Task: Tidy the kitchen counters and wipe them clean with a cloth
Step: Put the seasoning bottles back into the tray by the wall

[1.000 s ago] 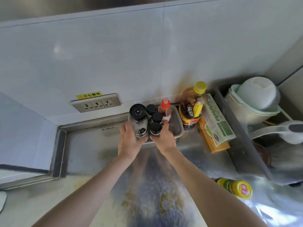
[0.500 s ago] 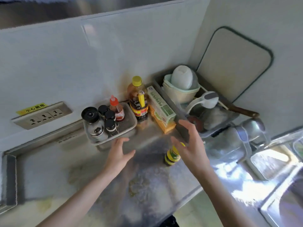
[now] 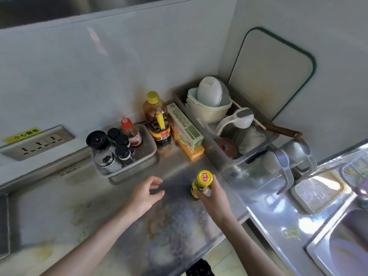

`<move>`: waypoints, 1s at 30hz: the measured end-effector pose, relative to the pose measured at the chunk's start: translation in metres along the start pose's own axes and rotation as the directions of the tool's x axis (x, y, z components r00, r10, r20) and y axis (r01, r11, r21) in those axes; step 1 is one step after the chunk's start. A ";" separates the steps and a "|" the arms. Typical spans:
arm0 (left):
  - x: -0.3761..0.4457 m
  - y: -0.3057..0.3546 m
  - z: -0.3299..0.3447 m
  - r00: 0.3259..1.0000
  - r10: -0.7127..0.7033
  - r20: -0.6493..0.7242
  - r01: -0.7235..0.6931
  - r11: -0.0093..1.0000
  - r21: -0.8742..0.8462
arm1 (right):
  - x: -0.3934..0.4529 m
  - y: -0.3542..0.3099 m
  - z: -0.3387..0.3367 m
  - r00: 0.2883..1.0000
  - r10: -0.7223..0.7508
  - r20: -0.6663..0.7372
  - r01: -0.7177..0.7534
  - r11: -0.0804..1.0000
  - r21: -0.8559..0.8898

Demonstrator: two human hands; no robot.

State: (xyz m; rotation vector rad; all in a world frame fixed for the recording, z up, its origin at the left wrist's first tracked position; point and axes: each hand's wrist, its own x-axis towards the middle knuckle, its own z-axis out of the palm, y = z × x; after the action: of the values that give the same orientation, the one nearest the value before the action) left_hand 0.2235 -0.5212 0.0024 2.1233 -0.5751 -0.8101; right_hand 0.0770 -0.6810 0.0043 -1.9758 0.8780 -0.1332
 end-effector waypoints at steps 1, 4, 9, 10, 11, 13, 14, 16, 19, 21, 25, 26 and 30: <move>-0.001 -0.002 -0.004 1.000 -0.011 -0.010 0.011 1.000 -0.003 | 0.002 -0.003 0.000 1.000 -0.009 -0.015 0.009 1.000 -0.009; -0.005 -0.007 -0.022 0.998 -0.034 -0.049 0.033 0.999 -0.022 | 0.011 -0.020 0.003 0.998 -0.061 0.012 0.061 0.998 -0.026; -0.009 -0.023 -0.058 0.984 -0.083 -0.158 0.071 0.994 -0.077 | 0.041 -0.076 0.017 0.988 -0.139 0.073 0.134 0.989 0.069; -0.009 -0.029 -0.064 0.978 -0.097 -0.183 0.085 0.994 -0.074 | 0.049 -0.090 0.022 0.982 -0.172 0.079 0.165 0.982 0.094; -0.009 -0.035 -0.071 0.971 -0.111 -0.212 0.101 0.993 -0.058 | 0.059 -0.102 0.028 0.975 -0.205 0.084 0.195 0.974 0.112; -0.010 -0.048 -0.081 0.959 -0.095 -0.267 0.110 0.993 0.042 | 0.077 -0.124 0.042 0.964 -0.247 0.102 0.236 0.965 0.114; -0.010 -0.054 -0.085 0.959 -0.062 -0.276 0.105 0.984 0.145 | 0.086 -0.133 0.050 0.960 -0.257 0.114 0.247 0.964 0.096; -0.008 -0.067 -0.089 0.968 -0.035 -0.247 0.123 0.928 0.353 | 0.103 -0.146 0.065 0.951 -0.275 0.142 0.267 0.961 0.073; -0.001 -0.083 -0.088 0.971 -0.127 -0.203 0.215 0.836 0.504 | 0.122 -0.153 0.085 0.935 -0.305 0.179 0.299 0.952 0.061; 0.003 -0.087 -0.085 0.969 -0.173 -0.175 0.241 0.812 0.532 | 0.132 -0.153 0.094 0.933 -0.309 0.182 0.303 0.951 0.061; 0.006 -0.090 -0.077 0.964 -0.192 -0.186 0.264 0.798 0.542 | 0.146 -0.148 0.106 0.934 -0.299 0.195 0.303 0.953 0.012; 0.006 -0.092 -0.075 0.963 -0.188 -0.194 0.265 0.794 0.547 | 0.148 -0.146 0.108 0.933 -0.297 0.202 0.303 0.953 0.002; 0.005 -0.094 -0.073 0.962 -0.190 -0.196 0.268 0.790 0.552 | 0.155 -0.141 0.113 0.925 -0.299 0.234 0.316 0.948 -0.036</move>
State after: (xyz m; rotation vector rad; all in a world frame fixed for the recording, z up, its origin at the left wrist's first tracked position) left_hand 0.2911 -0.4316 -0.0381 2.8302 -0.5422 -0.6694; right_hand 0.3129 -0.6547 0.0149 -2.1385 0.4271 -0.0548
